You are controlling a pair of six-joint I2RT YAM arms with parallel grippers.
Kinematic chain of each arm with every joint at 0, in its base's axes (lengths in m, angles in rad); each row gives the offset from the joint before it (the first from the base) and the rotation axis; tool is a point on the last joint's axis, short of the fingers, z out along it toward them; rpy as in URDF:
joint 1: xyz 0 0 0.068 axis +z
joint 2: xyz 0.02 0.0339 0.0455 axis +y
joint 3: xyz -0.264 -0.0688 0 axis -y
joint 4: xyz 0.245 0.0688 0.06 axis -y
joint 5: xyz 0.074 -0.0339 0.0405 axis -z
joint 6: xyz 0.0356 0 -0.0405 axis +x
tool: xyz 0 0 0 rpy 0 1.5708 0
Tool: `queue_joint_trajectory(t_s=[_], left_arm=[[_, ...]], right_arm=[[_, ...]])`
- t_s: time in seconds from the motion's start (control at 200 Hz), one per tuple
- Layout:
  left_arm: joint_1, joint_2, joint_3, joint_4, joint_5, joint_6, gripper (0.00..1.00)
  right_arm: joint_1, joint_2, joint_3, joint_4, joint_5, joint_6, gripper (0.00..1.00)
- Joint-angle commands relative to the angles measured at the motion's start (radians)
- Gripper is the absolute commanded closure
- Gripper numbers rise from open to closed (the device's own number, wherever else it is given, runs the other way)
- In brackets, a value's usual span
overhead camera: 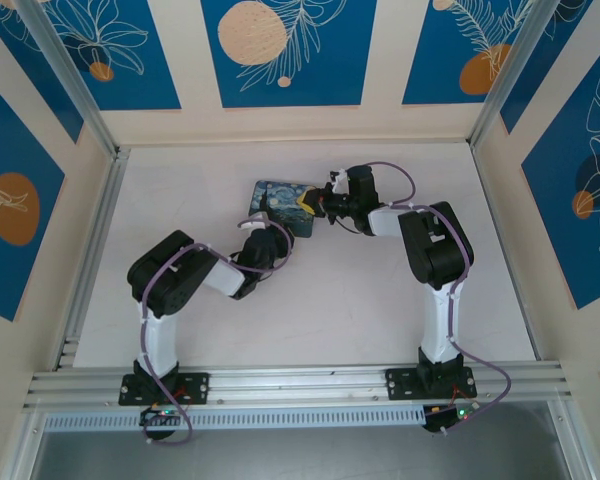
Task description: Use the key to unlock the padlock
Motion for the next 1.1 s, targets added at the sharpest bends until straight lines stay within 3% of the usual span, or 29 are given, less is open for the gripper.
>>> queue_joint_trajectory(t_s=[0.0, 0.49, 0.64, 0.785, 1.09], left_arm=[[-0.006, 0.02, 0.034, -0.025, -0.008, 0.003, 0.7], [-0.006, 0.014, 0.046, -0.023, 0.009, 0.001, 0.84], [-0.002, 0.012, 0.052, -0.036, 0.023, -0.016, 0.93], [0.003, -0.008, 0.071, -0.086, 0.075, -0.049, 1.0], [0.016, -0.16, 0.065, -0.262, 0.204, -0.068, 1.0]], right_arm=[[0.002, 0.049, -0.003, -0.04, -0.013, -0.005, 1.0], [0.006, 0.053, -0.006, -0.039, -0.012, -0.006, 1.0], [0.005, 0.049, -0.008, -0.037, -0.016, -0.005, 1.0], [0.004, 0.041, -0.003, -0.039, -0.018, -0.003, 1.0], [-0.001, -0.061, 0.008, -0.092, -0.024, -0.016, 1.0]])
